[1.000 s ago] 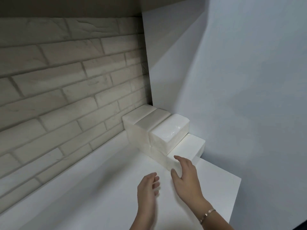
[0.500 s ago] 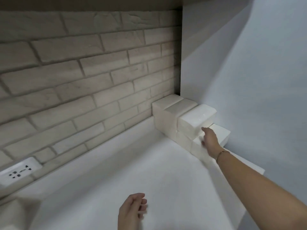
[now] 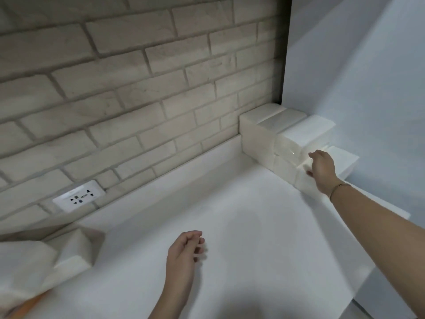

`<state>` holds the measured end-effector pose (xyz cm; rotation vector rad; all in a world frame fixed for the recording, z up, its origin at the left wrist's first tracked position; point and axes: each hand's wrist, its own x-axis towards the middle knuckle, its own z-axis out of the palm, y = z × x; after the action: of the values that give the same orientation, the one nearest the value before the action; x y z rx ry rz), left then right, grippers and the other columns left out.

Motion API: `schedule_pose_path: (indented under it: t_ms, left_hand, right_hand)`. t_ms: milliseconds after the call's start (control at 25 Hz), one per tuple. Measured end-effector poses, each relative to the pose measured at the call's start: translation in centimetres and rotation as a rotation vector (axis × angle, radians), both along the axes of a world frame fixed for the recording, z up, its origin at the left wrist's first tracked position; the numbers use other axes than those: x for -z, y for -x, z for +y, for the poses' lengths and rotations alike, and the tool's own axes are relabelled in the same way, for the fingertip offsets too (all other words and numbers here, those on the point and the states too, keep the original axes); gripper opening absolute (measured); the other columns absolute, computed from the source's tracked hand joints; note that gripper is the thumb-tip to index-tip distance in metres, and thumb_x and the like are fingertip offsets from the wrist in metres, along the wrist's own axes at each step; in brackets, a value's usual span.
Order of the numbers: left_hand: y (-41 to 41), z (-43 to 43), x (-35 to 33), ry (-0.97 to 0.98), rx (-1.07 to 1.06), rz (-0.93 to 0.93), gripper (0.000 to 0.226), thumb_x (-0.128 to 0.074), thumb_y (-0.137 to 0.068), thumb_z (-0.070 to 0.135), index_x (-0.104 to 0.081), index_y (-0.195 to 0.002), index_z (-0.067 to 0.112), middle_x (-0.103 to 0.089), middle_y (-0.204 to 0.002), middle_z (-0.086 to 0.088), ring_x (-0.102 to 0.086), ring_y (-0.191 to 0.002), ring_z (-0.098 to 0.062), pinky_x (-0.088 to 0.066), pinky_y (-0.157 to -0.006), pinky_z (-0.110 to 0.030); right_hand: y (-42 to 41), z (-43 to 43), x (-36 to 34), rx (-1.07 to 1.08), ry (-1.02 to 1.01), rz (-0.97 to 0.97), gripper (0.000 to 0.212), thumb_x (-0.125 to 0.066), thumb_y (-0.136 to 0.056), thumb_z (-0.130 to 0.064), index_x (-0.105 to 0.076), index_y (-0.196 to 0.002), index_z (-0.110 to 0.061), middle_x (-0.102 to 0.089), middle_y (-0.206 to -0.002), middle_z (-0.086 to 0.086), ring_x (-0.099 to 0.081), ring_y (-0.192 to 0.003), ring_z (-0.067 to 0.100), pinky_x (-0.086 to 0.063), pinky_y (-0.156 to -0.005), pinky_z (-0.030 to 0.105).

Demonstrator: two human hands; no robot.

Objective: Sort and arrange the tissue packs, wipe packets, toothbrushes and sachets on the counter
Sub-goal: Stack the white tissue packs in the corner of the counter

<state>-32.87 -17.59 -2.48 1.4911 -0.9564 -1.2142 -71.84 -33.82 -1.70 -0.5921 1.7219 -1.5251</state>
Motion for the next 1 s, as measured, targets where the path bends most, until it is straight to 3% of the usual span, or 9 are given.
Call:
schedule_pose_path:
  t_ms: [120,240,400,480,600,680,800,1000]
  left_hand:
    - [0.2,0.0,-0.2,-0.005,-0.042,0.029,0.015,-0.059,-0.1,0.014,-0.073,-0.099,0.009,-0.074,-0.09,-0.004,-0.066,-0.068,-0.008,-0.049,-0.057,-0.017]
    - [-0.8,0.5,-0.2,0.014,-0.082,0.055,0.015,-0.059,-0.1,0.013,-0.074,-0.098,0.009,-0.074,-0.089,-0.005,-0.066,-0.071,-0.011,-0.049,-0.057,-0.017]
    - [-4.8,3.2,0.6,0.021,-0.166,0.057,0.016,-0.058,-0.1,0.01,-0.074,-0.095,0.009,-0.073,-0.087,-0.006,-0.065,-0.072,-0.013,-0.05,-0.064,-0.026]
    - [-7.2,5.0,1.1,0.017,-0.193,0.052,0.017,-0.059,-0.099,0.01,-0.075,-0.093,0.011,-0.073,-0.085,-0.007,-0.065,-0.073,-0.015,-0.05,-0.069,-0.032]
    - [-12.5,8.6,1.9,0.022,-0.271,0.029,0.018,-0.059,-0.099,0.01,-0.075,-0.092,0.012,-0.073,-0.085,-0.008,-0.065,-0.076,-0.016,-0.052,-0.073,-0.032]
    - [-16.1,11.1,2.3,0.024,-0.326,0.025,0.018,-0.059,-0.099,0.009,-0.075,-0.092,0.012,-0.072,-0.084,-0.007,-0.065,-0.075,-0.015,-0.052,-0.073,-0.029]
    - [-21.3,14.6,2.4,0.034,-0.408,0.04,0.017,-0.058,-0.098,0.004,-0.074,-0.092,0.01,-0.07,-0.083,-0.008,-0.064,-0.072,-0.015,-0.052,-0.071,-0.025]
    - [-29.8,20.3,1.7,0.122,-0.54,-0.051,0.017,-0.063,-0.096,0.008,-0.074,-0.089,0.019,-0.07,-0.077,-0.002,-0.063,-0.072,-0.015,-0.051,-0.071,-0.025]
  right_hand:
    - [-4.7,3.5,0.4,-0.109,0.045,0.015,0.042,-0.057,-0.099,-0.022,-0.053,-0.14,-0.023,-0.056,-0.123,-0.001,-0.055,-0.11,0.018,-0.055,-0.091,0.045]
    - [-11.1,9.2,1.5,-0.196,0.07,-0.032,0.034,-0.06,-0.099,-0.017,-0.059,-0.132,-0.022,-0.059,-0.115,0.006,-0.06,-0.107,0.023,-0.056,-0.08,0.04]
    - [-22.3,18.5,3.7,-0.41,-0.029,-0.163,0.033,-0.072,-0.084,-0.018,-0.067,-0.116,-0.011,-0.066,-0.09,0.016,-0.061,-0.083,0.029,-0.045,-0.064,0.035]
    - [-27.4,21.8,4.9,-0.504,-0.068,-0.231,0.024,-0.071,-0.088,-0.007,-0.067,-0.112,-0.004,-0.063,-0.082,0.019,-0.056,-0.078,0.029,-0.038,-0.062,0.034]
    - [-35.2,25.2,5.0,-0.699,-0.096,-0.197,0.011,-0.064,-0.096,-0.004,-0.07,-0.104,-0.009,-0.067,-0.083,0.026,-0.06,-0.076,0.026,-0.042,-0.064,0.037]
    - [-39.3,26.7,4.3,-0.805,-0.075,-0.16,0.008,-0.066,-0.096,-0.009,-0.071,-0.1,-0.012,-0.07,-0.087,0.023,-0.063,-0.073,0.021,-0.046,-0.063,0.034]
    - [-44.4,28.5,3.1,-0.921,-0.068,-0.137,0.015,-0.059,-0.098,0.003,-0.069,-0.103,-0.007,-0.063,-0.076,0.005,-0.058,-0.063,0.011,-0.044,-0.055,0.018]
    - [-53.3,31.7,2.8,-1.141,-0.027,0.019,0.014,-0.068,-0.094,-0.016,-0.073,-0.098,-0.028,-0.068,-0.082,-0.006,-0.063,-0.075,0.008,-0.048,-0.069,0.019]
